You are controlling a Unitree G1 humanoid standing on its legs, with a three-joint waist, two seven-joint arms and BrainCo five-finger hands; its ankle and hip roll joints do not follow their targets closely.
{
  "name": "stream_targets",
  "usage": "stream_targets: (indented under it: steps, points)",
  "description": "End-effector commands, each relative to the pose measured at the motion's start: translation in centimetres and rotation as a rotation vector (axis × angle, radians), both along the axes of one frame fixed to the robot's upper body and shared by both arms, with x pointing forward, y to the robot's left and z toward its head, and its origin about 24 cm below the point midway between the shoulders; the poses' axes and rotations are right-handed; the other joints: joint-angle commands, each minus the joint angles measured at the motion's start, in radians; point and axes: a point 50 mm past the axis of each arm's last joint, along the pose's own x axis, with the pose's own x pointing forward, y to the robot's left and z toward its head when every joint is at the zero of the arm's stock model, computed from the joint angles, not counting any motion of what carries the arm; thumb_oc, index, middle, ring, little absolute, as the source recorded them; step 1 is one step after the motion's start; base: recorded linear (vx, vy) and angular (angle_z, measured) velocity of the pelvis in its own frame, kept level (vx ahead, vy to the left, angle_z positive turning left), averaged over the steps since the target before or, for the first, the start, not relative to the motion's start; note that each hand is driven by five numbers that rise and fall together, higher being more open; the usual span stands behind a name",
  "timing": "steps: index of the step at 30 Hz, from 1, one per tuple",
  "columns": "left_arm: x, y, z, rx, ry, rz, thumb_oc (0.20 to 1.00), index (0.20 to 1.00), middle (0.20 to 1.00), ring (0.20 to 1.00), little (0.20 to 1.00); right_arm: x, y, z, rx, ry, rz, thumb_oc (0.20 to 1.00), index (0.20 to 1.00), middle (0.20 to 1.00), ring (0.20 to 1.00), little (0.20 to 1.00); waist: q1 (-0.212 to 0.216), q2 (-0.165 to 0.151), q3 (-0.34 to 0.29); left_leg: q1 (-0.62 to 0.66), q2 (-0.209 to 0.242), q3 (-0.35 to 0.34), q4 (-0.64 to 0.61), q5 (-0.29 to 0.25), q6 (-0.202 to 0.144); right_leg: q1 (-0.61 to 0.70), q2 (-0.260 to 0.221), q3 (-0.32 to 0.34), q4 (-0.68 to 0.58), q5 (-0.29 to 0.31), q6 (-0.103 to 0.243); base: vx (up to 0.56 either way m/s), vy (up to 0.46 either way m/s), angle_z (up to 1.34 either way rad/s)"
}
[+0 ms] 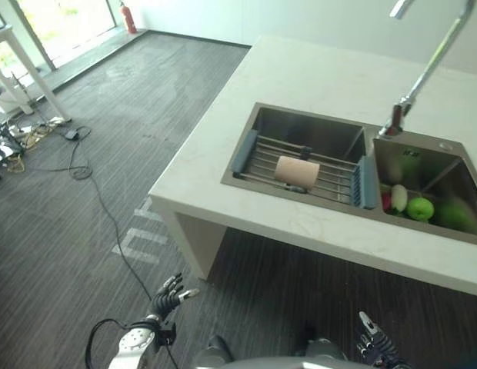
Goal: Place the dishes in the dishwasher.
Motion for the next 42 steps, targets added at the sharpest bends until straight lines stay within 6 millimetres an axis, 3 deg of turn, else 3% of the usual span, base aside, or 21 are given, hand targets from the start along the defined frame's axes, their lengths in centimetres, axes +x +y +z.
stream_targets:
  steps: [1, 2, 3, 7, 8, 10, 11, 12, 13, 14, 16, 18, 19, 24, 29, 37, 40, 42]
  points:
    - [3.1, 0.6, 2.1, 0.017, -0.155, 0.069, 1.0, 1.0, 1.0, 1.0, 1.0, 1.8, -0.4, 0.9, -0.015, -0.107, -0.006, 1.0, 1.0, 1.0, 1.0, 1.0, -0.003, -0.007, -0.008, -0.003, -0.001, -0.164, 0.115, -0.159, -0.041, 0.025, 0.046, 0.053, -0.142, 0.02, 0.003, 0.15, -0.475, -0.09]
    - [2.8, 0.9, 1.7, 0.002, -0.145, 0.136, 1.0, 1.0, 1.0, 1.0, 1.0, 1.9, -0.4, 0.8, -0.01, -0.097, 0.005, 1.0, 1.0, 1.0, 1.0, 1.0, -0.012, -0.006, -0.017, 0.018, 0.024, -0.156, 0.11, -0.156, -0.06, 0.044, 0.068, 0.06, -0.179, 0.016, 0.008, 0.09, -0.436, -0.29]
    - [2.6, 1.2, 1.3, -0.018, -0.135, 0.185, 1.0, 1.0, 1.0, 1.0, 1.0, 1.7, -0.6, 0.7, -0.006, -0.091, 0.011, 1.0, 1.0, 1.0, 1.0, 1.0, -0.022, -0.01, -0.023, 0.011, 0.041, -0.139, 0.12, -0.128, -0.067, 0.038, 0.086, 0.066, -0.184, 0.014, -0.012, 0.13, -0.381, -0.38]
    - [1.4, 0.8, -0.2, -0.049, -0.079, 0.25, 1.0, 1.0, 1.0, 1.0, 1.0, 1.7, -1.0, 0.8, -0.023, -0.065, 0.056, 1.0, 1.0, 1.0, 1.0, 1.0, -0.039, -0.007, -0.036, -0.015, 0.082, -0.17, 0.242, -0.144, -0.099, 0.058, 0.142, 0.102, -0.172, -0.042, -0.072, 0.13, -0.257, -0.37]
    - [1.0, 0.5, -0.6, -0.05, -0.069, 0.262, 1.0, 1.0, 1.0, 1.0, 1.0, 1.8, -1.2, 0.9, -0.035, -0.061, 0.084, 1.0, 1.0, 1.0, 1.0, 1.0, -0.035, -0.019, -0.032, -0.055, 0.074, -0.223, 0.362, -0.173, -0.104, 0.059, 0.146, 0.124, -0.172, -0.046, -0.094, 0.09, -0.192, -0.27]
    - [0.3, 0.1, -1.1, -0.068, -0.055, 0.29, 1.0, 1.0, 1.0, 1.0, 1.0, 2.1, -1.6, 1.1, -0.065, -0.053, 0.123, 1.0, 1.0, 1.0, 1.0, 1.0, -0.017, -0.018, -0.016, -0.149, 0.038, -0.324, 0.52, -0.174, -0.109, 0.063, 0.158, 0.157, -0.176, -0.053, -0.121, 0.07, -0.071, -0.57]
    - [0.1, 0.0, -1.3, -0.073, -0.049, 0.292, 1.0, 1.0, 1.0, 1.0, 1.0, 2.1, -1.9, 1.1, -0.074, -0.049, 0.124, 1.0, 1.0, 1.0, 1.0, 1.0, -0.01, -0.014, -0.012, -0.161, 0.025, -0.351, 0.514, -0.173, -0.109, 0.066, 0.158, 0.162, -0.178, -0.054, -0.122, 0.1, 0.156, -0.78]
    - [-0.4, -0.2, -1.7, -0.077, -0.029, 0.289, 1.0, 1.0, 1.0, 1.0, 1.0, 2.3, -2.3, 1.3, -0.082, -0.047, 0.111, 1.0, 1.0, 1.0, 1.0, 1.0, 0.005, 0.005, -0.001, -0.157, -0.001, -0.378, 0.388, -0.154, -0.111, 0.076, 0.165, 0.173, -0.182, -0.063, -0.112, 0.13, 0.31, -0.66]
    - [-0.7, -0.4, -2.1, -0.072, -0.009, 0.279, 1.0, 1.0, 1.0, 1.0, 1.0, 2.8, -2.7, 1.6, -0.086, -0.064, 0.095, 1.0, 1.0, 1.0, 1.0, 1.0, 0.014, 0.036, 0.008, -0.168, 0.014, -0.378, 0.244, -0.063, -0.131, 0.078, 0.175, 0.172, -0.187, -0.072, -0.103, 0.12, 0.366, -0.31]
    - [-0.8, -0.6, -2.3, -0.071, 0.006, 0.275, 1.0, 1.0, 1.0, 1.0, 1.0, 3.1, -2.9, 1.7, -0.092, -0.067, 0.087, 1.0, 1.0, 1.0, 1.0, 1.0, 0.007, 0.041, 0.011, -0.157, 0.026, -0.362, 0.228, -0.057, -0.131, 0.073, 0.164, 0.165, -0.182, -0.073, -0.098, 0.08, 0.351, -0.11]
    - [-0.9, -0.6, -2.5, 0.025, 0.034, 0.228, 1.0, 1.0, 1.0, 1.0, 1.0, 3.6, -2.4, 1.7, -0.088, -0.077, 0.059, 1.0, 1.0, 1.0, 1.0, 1.0, -0.004, 0.061, 0.006, -0.106, 0.003, -0.382, 0.142, -0.057, -0.124, 0.055, 0.156, 0.158, -0.16, -0.079, -0.089, 0.05, 0.256, -0.16]
    - [-0.5, -0.5, -2.5, 0.116, 0.064, 0.121, 1.0, 1.0, 1.0, 1.0, 1.0, 2.8, -1.9, 1.3, -0.063, -0.083, 0.05, 1.0, 1.0, 1.0, 1.0, 1.0, -0.016, 0.078, 0.001, -0.059, 0.003, -0.355, 0.053, -0.041, -0.123, 0.04, 0.14, 0.136, -0.139, -0.078, -0.065, 0.07, 0.162, -0.07]
    - [-1.2, 0.0, -2.9, 0.085, 0.096, 0.184, 1.0, 1.0, 1.0, 1.0, 1.0, 2.1, -1.6, 1.0, -0.073, -0.07, 0.085, 1.0, 1.0, 1.0, 1.0, 1.0, -0.019, 0.082, -0.003, -0.036, -0.004, -0.344, 0.018, -0.039, -0.117, 0.043, 0.128, 0.122, -0.136, -0.076, -0.054, 0.08, 0.089, 0.3]
    - [-4.4, 1.1, -4.1, 0.041, 0.17, 0.331, 1.0, 1.0, 1.0, 1.0, 1.0, 0.4, -0.7, 0.2, -0.04, -0.027, 0.054, 1.0, 1.0, 1.0, 1.0, 1.0, -0.006, 0.073, -0.014, -0.025, -0.014, -0.335, 0.028, -0.055, -0.096, 0.044, 0.114, 0.114, -0.131, -0.074, -0.049, 0.06, 0.007, 0.07]
    - [-5.9, 1.7, -4.7, -0.006, 0.216, 0.494, 1.0, 1.0, 1.0, 1.0, 1.0, 0.1, -0.6, -0.1, -0.03, 0.004, 0.039, 1.0, 1.0, 1.0, 1.0, 1.0, 0.012, 0.065, -0.023, -0.027, -0.014, -0.335, 0.024, -0.06, -0.09, 0.053, 0.111, 0.103, -0.149, -0.071, -0.048, 0.02, -0.029, 0.07]
    - [-8.8, 5.4, -3.9, -0.049, 0.141, 1.051, 1.0, 1.0, 1.0, 1.0, 1.0, -0.9, -1.1, -0.3, -0.032, 0.048, 0.026, 1.0, 1.0, 1.0, 1.0, 1.0, 0.038, 0.068, -0.045, -0.015, -0.009, -0.35, 0.013, -0.059, -0.101, 0.087, 0.114, 0.073, -0.175, -0.082, -0.056, 0.01, -0.003, -0.01]
    - [-7.3, 7.6, -1.7, 0.083, 0.01, 1.083, 1.0, 1.0, 1.0, 1.0, 1.0, -1.3, -1.5, -0.3, -0.036, 0.058, 0.021, 1.0, 1.0, 1.0, 1.0, 1.0, 0.041, 0.076, -0.051, -0.01, -0.008, -0.363, 0.005, -0.057, -0.106, 0.098, 0.121, 0.07, -0.184, -0.087, -0.06, 0.02, 0.012, 0.12]
    - [-6.4, 8.9, 0.1, 0.119, -0.102, 1.216, 1.0, 1.0, 1.0, 1.0, 1.0, -1.5, -1.8, -0.2, -0.042, 0.064, 0.018, 1.0, 1.0, 1.0, 1.0, 1.0, 0.043, 0.085, -0.055, -0.012, -0.01, -0.37, 0.002, -0.055, -0.108, 0.099, 0.12, 0.067, -0.189, -0.09, -0.06, -0.02, 0.05, 0.15]
